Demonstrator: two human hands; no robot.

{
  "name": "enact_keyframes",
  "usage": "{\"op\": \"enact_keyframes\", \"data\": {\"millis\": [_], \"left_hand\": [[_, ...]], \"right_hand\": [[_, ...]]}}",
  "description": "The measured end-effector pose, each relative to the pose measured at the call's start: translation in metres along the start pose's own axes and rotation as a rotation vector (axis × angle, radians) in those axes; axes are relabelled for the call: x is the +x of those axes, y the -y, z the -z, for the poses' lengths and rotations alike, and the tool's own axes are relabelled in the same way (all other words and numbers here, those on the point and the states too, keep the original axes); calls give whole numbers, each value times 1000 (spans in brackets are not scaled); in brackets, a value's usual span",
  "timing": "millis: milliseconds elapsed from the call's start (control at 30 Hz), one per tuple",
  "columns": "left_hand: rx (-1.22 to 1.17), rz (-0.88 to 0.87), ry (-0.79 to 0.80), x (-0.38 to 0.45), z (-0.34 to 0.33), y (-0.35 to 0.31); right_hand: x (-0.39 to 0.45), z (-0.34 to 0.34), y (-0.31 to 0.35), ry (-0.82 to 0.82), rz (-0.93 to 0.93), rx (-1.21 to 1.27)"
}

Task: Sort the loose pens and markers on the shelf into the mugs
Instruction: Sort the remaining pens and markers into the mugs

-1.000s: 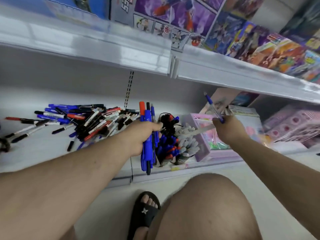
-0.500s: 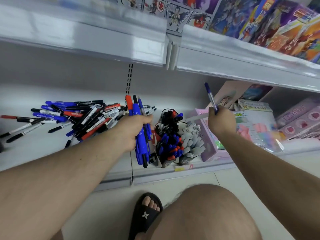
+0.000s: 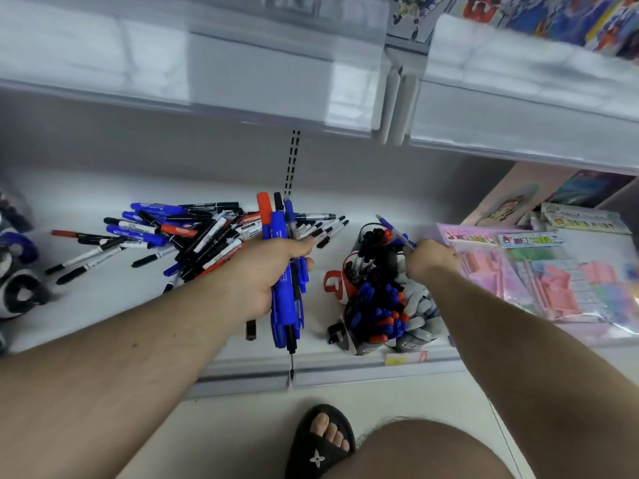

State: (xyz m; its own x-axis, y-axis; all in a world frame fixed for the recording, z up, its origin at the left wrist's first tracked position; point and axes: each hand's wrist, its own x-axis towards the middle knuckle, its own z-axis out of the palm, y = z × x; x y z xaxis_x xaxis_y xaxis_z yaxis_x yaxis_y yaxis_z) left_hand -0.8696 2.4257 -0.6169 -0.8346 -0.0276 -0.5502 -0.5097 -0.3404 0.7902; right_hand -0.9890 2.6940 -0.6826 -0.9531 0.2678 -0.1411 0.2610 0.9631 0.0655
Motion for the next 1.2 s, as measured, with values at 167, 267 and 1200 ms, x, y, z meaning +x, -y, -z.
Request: {"op": "enact_keyframes", "data": {"millis": [167, 267, 1200], "left_hand": [[9, 4, -9, 2, 7, 0], [-5, 12, 29, -2, 5, 0], [-474, -95, -150, -77, 59, -43]], "right_hand": [[3, 2, 5, 81, -26, -92], [-9, 16, 2, 45, 12, -62], [-303, 123, 151, 34, 455, 413]]}}
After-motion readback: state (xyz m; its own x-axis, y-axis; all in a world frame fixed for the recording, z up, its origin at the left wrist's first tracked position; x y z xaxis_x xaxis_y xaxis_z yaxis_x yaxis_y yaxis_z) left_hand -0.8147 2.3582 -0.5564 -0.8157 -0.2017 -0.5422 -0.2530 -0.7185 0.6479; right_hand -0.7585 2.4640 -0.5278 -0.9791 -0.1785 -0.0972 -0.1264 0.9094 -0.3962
